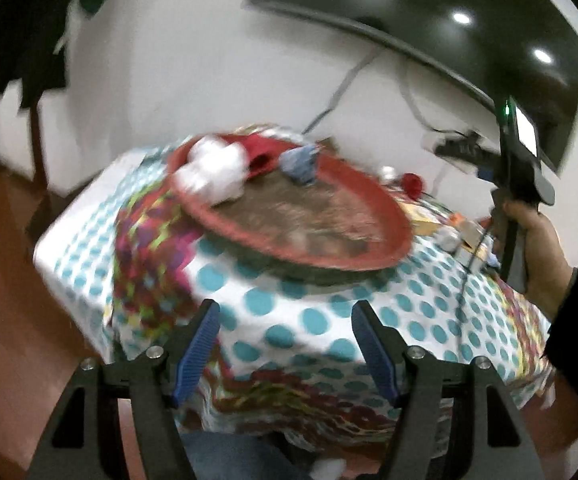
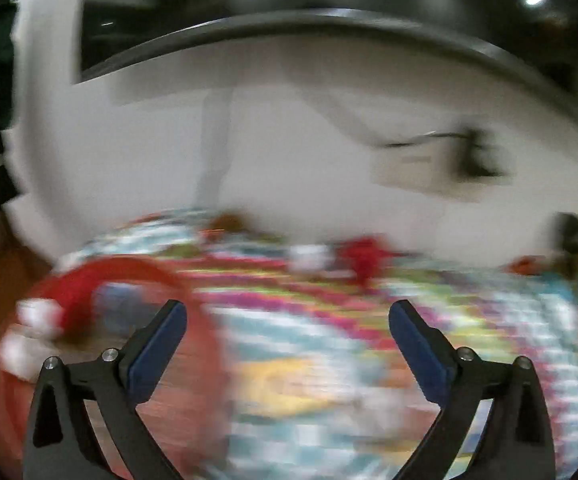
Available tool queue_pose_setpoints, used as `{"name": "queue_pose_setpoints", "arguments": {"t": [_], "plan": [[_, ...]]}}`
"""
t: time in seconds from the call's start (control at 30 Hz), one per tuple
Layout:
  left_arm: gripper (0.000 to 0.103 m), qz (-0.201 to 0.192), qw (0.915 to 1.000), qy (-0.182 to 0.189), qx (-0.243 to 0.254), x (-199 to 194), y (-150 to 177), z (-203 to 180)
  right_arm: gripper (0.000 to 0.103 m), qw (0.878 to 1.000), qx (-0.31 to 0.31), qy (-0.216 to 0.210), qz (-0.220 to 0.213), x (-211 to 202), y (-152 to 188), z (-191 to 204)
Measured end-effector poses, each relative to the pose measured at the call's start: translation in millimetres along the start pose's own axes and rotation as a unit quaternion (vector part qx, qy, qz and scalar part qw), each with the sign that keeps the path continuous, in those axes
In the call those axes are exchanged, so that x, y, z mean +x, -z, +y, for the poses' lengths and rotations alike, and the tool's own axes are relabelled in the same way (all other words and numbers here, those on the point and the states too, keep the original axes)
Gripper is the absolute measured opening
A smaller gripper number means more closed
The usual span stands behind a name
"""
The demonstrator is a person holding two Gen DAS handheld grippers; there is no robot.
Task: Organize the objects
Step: 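Carry the light blue sock into the red tray and release it, then grasp the yellow medicine box with the left gripper while right gripper approaches another blue sock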
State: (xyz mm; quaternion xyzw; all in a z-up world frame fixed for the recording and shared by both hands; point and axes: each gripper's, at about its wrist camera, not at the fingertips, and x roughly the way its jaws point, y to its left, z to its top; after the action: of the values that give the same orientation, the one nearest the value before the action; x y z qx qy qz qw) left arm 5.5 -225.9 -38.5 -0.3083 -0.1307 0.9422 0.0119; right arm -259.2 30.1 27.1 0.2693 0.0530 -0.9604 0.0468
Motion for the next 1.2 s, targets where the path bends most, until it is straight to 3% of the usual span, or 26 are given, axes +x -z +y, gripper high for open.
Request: {"name": "queue_pose_setpoints", "arguments": {"t": [0.07, 0.17, 0.33, 0.43, 0.5, 0.6, 0.73, 0.97, 1.07, 1.2], "plan": [[0.07, -0.011, 0.9993, 0.011, 0.033, 0.1, 0.4, -16.5, 0.103, 0.996, -0.002, 0.081, -0.022, -7.2, 19.2, -51.9], [0.07, -0.012, 0.9984, 0.025, 0.05, 5.4, 2.2, -35.1, 0.103, 0.991, 0.04, 0.126, -0.007, -2.7, 45.5, -115.7], [0.07, 0.015, 0.9973, 0.043, 0.057, 27.3, 1.6, -75.2, 0.103, 0.985, 0.115, 0.127, 0.017, 8.0, 81.7, -178.6], [0.07, 0.018, 0.9921, 0.063, 0.107, 43.7, -7.8, -116.1, 0.103, 0.982, 0.151, 0.109, 0.034, 14.1, 93.8, -197.5], [0.07, 0.022, 0.9832, 0.088, 0.158, 58.5, -20.3, -146.2, 0.103, 0.981, 0.17, 0.091, 0.028, 10.1, 97.8, -205.4], [0.07, 0.029, 0.963, 0.127, 0.236, 84.7, -45.5, -181.1, 0.103, 0.978, 0.195, 0.068, 0.025, 8.8, 102.7, -216.3], [0.07, 0.069, 0.923, 0.145, 0.35, 136.7, -86.4, -218.7, 0.103, 0.972, 0.229, 0.056, 0.009, 1.7, 109.0, -226.4], [0.07, 0.164, 0.8636, 0.114, 0.463, 232.0, -108.2, -253.0, 0.103, 0.964, 0.263, 0.042, 0.012, 4.0, 115.2, -238.0], [0.07, 0.199, 0.8451, 0.103, 0.485, 262.7, -108.6, -264.1, 0.103, 0.964, 0.259, 0.047, 0.024, 8.6, 114.0, -236.1], [0.073, 0.264, 0.8306, 0.098, 0.48, 298.7, -109.3, -267.1, 0.103, 0.962, 0.268, 0.038, 0.022, 8.5, 115.7, -238.9]]}}
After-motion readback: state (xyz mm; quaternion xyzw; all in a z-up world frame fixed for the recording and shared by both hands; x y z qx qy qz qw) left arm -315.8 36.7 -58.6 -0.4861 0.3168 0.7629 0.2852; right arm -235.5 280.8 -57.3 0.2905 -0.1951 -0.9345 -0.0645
